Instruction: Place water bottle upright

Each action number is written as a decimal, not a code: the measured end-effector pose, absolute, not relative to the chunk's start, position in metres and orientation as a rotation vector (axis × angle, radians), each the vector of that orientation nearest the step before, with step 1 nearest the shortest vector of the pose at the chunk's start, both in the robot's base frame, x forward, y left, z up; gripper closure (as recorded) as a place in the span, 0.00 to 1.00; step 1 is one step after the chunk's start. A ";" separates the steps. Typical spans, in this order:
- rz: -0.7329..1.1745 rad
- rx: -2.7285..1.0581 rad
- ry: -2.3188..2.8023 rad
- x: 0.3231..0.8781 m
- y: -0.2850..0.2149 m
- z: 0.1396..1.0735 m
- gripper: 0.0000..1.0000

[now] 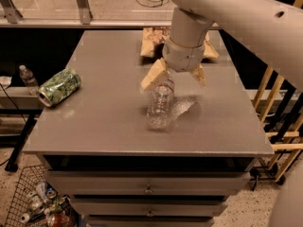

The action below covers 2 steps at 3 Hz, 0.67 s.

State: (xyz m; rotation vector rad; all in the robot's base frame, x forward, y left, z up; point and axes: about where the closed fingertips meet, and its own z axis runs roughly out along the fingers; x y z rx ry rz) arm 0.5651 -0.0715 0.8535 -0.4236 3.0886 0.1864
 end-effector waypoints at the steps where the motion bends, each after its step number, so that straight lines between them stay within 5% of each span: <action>1: 0.165 -0.407 3.119 0.564 -0.065 0.848 0.00; 2: 0.140 -0.404 3.142 0.562 -0.058 0.845 0.00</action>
Offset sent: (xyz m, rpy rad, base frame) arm -0.0139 0.0170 -0.0091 -0.0793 0.0948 -0.0167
